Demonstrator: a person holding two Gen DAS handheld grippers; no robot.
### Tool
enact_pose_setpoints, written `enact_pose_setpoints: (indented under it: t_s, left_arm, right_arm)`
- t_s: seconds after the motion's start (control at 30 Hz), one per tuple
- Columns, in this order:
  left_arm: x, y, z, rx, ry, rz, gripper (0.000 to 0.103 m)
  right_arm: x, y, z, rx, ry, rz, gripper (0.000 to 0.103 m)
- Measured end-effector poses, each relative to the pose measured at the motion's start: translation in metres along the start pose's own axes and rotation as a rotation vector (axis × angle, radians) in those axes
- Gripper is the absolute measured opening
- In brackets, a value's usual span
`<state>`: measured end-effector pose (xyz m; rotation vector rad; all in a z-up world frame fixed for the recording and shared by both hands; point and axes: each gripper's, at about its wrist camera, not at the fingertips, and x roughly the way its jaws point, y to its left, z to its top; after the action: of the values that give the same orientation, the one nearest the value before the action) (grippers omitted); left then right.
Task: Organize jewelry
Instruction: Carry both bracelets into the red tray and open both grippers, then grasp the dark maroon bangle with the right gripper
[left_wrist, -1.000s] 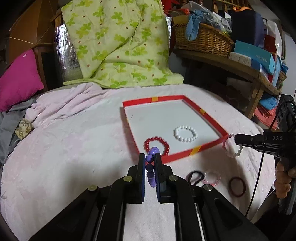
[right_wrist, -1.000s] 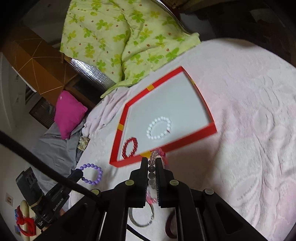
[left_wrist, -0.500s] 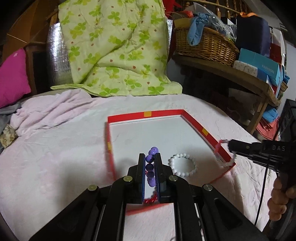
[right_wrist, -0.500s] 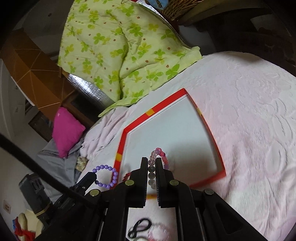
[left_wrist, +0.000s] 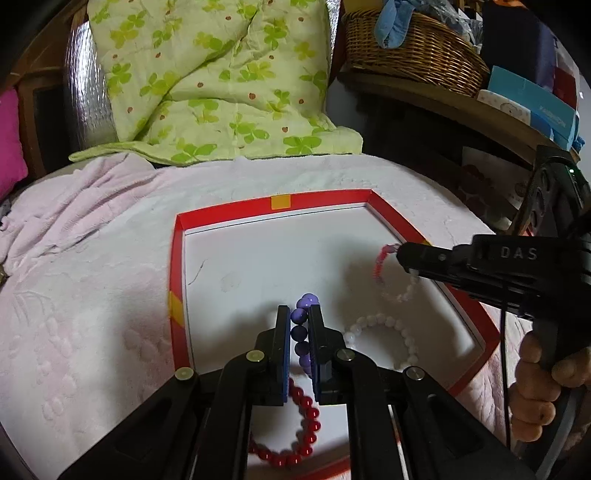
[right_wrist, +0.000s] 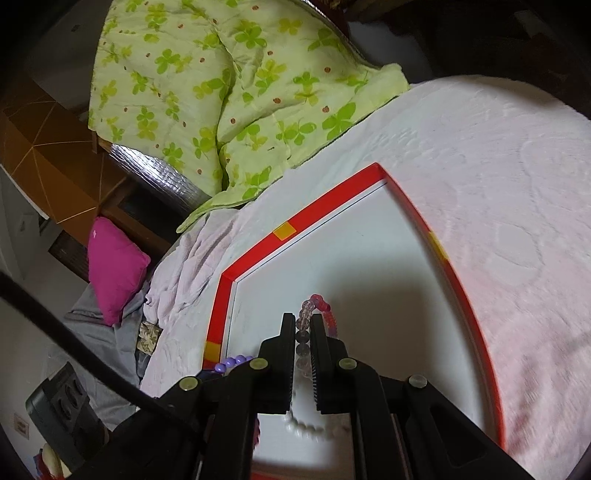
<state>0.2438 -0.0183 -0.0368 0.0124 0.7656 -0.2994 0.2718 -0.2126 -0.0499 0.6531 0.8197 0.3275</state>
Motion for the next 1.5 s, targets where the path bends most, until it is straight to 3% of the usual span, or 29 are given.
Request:
enact_pose_setpoints:
  t_s: [0.23,0.3,0.33,0.37,0.4,0.5,0.6,0.77,1.13,1.5]
  left_arm:
    - [0.020,0.009,-0.003,-0.013,0.062,0.032,0.010]
    - [0.019,0.009,-0.004,-0.004,0.072,0.056,0.014]
    - [0.018,0.008,-0.005,-0.002,0.080,0.069,0.026]
    - [0.017,0.008,-0.005,-0.003,0.082,0.077,0.042]
    - [0.012,0.007,-0.006,-0.004,0.073,0.090,0.048]
    - [0.000,0.002,-0.007,0.013,0.052,0.112,0.051]
    - [-0.015,-0.006,-0.012,0.030,0.042,0.159,0.065]
    - [-0.037,-0.017,-0.030,0.068,0.053,0.191,0.067]
    - [-0.086,-0.014,-0.058,0.052,0.050,0.229,0.067]
    - [-0.134,-0.002,-0.096,0.051,0.056,0.230,0.067]
  right_arm:
    - [0.022,-0.011,0.010,0.033,0.016,-0.084,0.012]
    - [0.020,-0.016,0.011,0.039,0.018,-0.115,0.014]
    - [0.019,-0.018,0.011,0.049,0.020,-0.129,0.017]
    - [0.017,-0.021,0.012,0.061,0.023,-0.137,0.030]
    - [0.012,-0.023,0.012,0.074,0.018,-0.143,0.042]
    - [-0.003,-0.021,0.012,0.050,-0.019,-0.154,0.043]
    - [-0.019,-0.016,0.008,0.026,-0.040,-0.154,0.043]
    - [-0.040,-0.005,-0.005,-0.014,-0.051,-0.176,0.043]
    - [-0.078,0.019,-0.041,-0.100,-0.061,-0.207,0.043]
    - [-0.140,0.009,-0.095,-0.162,-0.027,-0.186,0.043]
